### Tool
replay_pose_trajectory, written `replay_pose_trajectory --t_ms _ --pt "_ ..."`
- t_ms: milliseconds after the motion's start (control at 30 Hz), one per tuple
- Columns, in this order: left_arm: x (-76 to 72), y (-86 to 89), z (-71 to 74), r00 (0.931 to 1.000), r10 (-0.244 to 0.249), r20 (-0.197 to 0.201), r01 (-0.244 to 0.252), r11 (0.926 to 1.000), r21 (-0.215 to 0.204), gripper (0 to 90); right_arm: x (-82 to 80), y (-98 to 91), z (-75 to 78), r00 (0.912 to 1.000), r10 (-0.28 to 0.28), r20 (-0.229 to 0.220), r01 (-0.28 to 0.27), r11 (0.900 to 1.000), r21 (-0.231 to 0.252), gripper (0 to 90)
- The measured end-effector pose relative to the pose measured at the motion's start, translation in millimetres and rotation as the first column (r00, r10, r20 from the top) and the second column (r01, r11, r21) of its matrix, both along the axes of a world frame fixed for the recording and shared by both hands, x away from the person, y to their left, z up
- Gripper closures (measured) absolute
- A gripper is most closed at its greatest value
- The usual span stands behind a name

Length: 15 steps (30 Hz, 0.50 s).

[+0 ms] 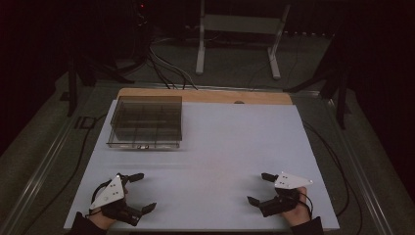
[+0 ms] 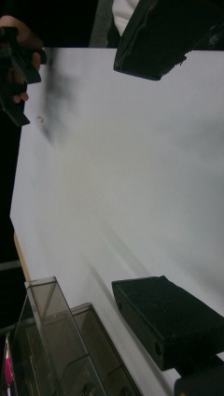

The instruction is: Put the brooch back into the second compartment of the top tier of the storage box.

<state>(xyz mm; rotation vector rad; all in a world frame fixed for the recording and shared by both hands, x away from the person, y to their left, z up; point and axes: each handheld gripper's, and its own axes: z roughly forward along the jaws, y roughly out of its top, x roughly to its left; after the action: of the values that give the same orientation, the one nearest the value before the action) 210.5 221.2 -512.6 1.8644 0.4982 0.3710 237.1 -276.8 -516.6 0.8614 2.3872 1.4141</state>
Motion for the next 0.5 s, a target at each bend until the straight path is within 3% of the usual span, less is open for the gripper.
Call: replay_pose_trajectory --t_ms 67,267,333,500 --pt "-1.1 -0.3 0.5 1.0 -0.004 0.001 0.004 1.0 -0.003 0.7 -1.4 3.0 2.7 0.9998 0.019 -0.012 -0.019 0.9998 -0.002 0.0" --pt "-2.0 1.2 1.5 1.0 -0.007 0.003 0.007 0.9998 -0.018 0.7 -7.3 12.3 11.7 0.9975 0.069 0.015 -0.069 0.9975 -0.016 0.0" --pt "-2.0 1.1 1.2 0.9999 -0.011 0.002 0.011 0.9999 -0.013 0.7 -8.7 14.8 15.5 0.9964 0.083 0.016 -0.083 0.9965 0.004 0.0" --pt "-1.2 1.1 1.8 0.9999 -0.012 0.003 0.012 0.9997 -0.019 0.7 -13.0 19.6 27.5 0.9925 0.105 0.062 -0.106 0.9943 0.01 0.0"
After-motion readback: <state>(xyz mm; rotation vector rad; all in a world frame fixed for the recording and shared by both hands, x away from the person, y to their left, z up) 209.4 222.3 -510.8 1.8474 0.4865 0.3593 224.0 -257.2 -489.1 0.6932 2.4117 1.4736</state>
